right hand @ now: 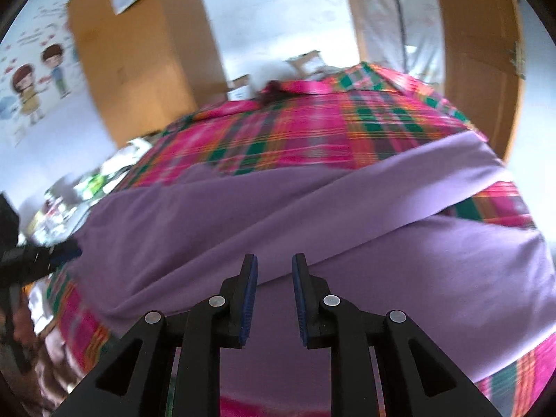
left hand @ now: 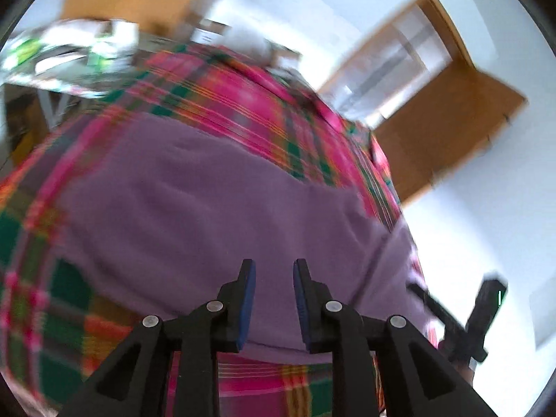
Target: Fold clothes
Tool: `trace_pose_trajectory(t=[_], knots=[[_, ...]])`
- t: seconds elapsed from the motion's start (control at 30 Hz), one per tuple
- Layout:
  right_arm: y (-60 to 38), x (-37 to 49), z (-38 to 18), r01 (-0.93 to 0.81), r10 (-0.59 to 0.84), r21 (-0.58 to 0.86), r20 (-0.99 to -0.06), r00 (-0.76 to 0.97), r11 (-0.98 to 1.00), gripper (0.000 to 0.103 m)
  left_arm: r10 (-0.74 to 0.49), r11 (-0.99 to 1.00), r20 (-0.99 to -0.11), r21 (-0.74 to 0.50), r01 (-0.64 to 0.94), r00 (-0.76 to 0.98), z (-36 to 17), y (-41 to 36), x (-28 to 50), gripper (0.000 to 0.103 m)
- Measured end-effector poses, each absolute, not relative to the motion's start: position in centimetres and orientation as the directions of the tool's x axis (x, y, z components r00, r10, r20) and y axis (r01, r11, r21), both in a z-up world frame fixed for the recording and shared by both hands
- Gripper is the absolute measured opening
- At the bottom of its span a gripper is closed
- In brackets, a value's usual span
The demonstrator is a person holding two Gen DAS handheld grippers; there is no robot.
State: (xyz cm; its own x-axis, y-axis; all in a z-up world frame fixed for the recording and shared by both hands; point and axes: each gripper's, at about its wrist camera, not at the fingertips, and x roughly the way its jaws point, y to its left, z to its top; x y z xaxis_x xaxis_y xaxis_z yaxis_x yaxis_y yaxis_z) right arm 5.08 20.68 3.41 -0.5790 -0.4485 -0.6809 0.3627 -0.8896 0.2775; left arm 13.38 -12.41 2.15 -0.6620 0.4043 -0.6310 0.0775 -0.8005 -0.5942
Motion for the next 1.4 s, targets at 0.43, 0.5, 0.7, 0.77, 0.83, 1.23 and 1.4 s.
trace_pose_trajectory(t=[0.43,0.5,0.7,0.77,0.83,1.23,1.4], knots=[[22.3,-2.1,3.7,0.23,-0.372,0.292,-0.716,-0.591,-0.928,0.037,0.515,-0.845,-0.681,-0.504,-0.178,-0.52,1.5,-4.3,9.2,0.022],[21.8,-2.9,3.4,0.221,-0.352,0.274,-0.738,-0.575,-0.936,0.039,0.513,-0.85,-0.694,-0.492,-0.188,-0.506,1.2,-3.8,9.2,0.022],[21.2,-4.6,2.5,0.157,-0.256,0.202,-0.789,-0.559,-0.967,0.039,0.504,-0.862,-0.721,-0.454,-0.225,-0.475,0.5,-2.6,9.2,0.022],[21.4,-4.8,2.5,0.133,-0.245,0.206,-0.797,-0.552,-0.969,0.039,0.507,-0.861,-0.726,-0.451,-0.235,-0.465,0.3,-2.5,9.2,0.022],[21.3,-5.0,2.5,0.114,-0.221,0.19,-0.806,-0.549,-0.975,0.036,0.515,-0.857,-0.726,-0.454,-0.245,-0.456,0.2,-2.4,9.3,0.022],[22.7,-4.1,3.0,0.093,-0.193,0.171,-0.787,-0.586,-0.981,0.003,0.527,-0.849,-0.715,-0.473,-0.238,-0.459,0.1,-2.9,9.6,0.022],[24.5,-2.2,4.1,0.077,-0.192,0.184,-0.758,-0.624,-0.98,0.003,0.513,-0.858,-0.722,-0.449,-0.25,-0.464,0.3,-2.3,9.9,0.022]])
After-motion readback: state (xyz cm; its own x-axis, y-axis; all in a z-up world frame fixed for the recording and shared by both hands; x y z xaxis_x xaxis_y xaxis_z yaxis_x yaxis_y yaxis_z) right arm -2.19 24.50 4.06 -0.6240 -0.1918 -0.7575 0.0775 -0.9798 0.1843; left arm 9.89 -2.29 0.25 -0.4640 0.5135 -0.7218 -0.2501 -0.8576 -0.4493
